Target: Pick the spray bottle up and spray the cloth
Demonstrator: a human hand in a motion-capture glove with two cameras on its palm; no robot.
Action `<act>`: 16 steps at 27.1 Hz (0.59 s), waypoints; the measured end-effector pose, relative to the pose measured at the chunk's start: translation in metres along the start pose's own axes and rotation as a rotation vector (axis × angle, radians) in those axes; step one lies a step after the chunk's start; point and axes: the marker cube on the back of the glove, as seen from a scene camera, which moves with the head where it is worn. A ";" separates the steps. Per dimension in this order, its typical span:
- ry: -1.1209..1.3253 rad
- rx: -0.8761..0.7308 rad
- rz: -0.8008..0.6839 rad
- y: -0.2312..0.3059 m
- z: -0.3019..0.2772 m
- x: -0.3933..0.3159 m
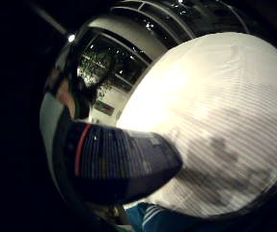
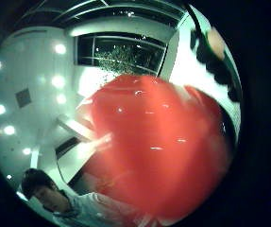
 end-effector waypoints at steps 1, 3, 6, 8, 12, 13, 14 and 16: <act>-0.008 -0.046 -0.001 0.006 0.000 -0.002; -0.019 -0.069 -0.002 0.011 -0.001 -0.006; -0.012 -0.014 -0.007 0.010 -0.012 -0.009; 0.009 -0.004 -0.010 0.015 -0.018 -0.009; 0.042 0.030 -0.022 0.025 -0.028 -0.013; 0.045 0.057 -0.025 0.025 -0.031 -0.015; 0.045 0.073 -0.029 0.027 -0.033 -0.017; 0.039 0.077 -0.034 0.035 -0.038 -0.022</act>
